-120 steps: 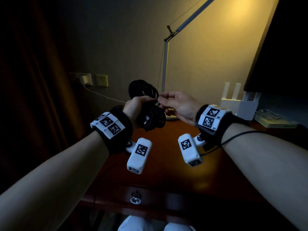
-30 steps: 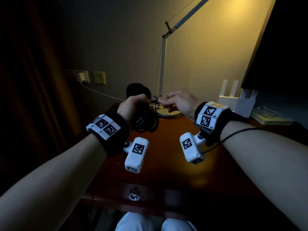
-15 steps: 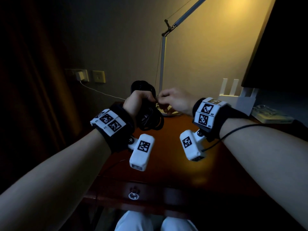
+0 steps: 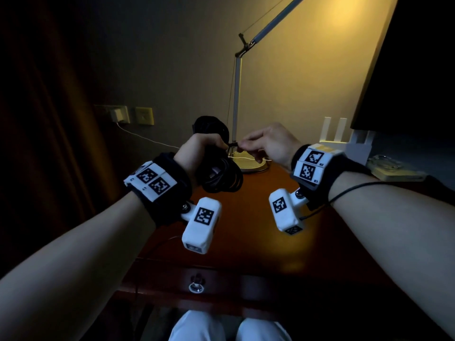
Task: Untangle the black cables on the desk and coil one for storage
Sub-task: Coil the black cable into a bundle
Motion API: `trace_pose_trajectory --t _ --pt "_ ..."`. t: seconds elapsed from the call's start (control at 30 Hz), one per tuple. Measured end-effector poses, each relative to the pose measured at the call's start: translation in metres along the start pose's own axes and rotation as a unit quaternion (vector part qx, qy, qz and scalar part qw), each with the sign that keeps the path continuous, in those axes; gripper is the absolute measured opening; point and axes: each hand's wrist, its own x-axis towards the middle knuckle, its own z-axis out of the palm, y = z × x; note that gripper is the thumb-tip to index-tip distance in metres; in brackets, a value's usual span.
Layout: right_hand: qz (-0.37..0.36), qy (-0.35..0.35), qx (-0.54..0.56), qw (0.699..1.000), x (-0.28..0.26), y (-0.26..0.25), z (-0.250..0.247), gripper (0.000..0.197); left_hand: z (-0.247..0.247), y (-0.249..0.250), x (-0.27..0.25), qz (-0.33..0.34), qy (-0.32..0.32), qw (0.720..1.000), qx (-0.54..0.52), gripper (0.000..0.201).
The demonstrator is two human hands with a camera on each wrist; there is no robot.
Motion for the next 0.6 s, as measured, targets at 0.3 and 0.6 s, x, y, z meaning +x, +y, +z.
trace_pose_trajectory --t 0.3,0.6 --pt "0.0 0.023 -0.008 1.0 -0.015 0.002 -0.009 0.005 0.004 0.004 -0.009 -0.009 0.035 0.999 0.015 0.034" --pt "-0.045 -0.058 -0.15 0.986 -0.027 -0.024 0.009 0.02 0.017 0.012 -0.035 0.01 -0.023 0.998 0.053 0.012"
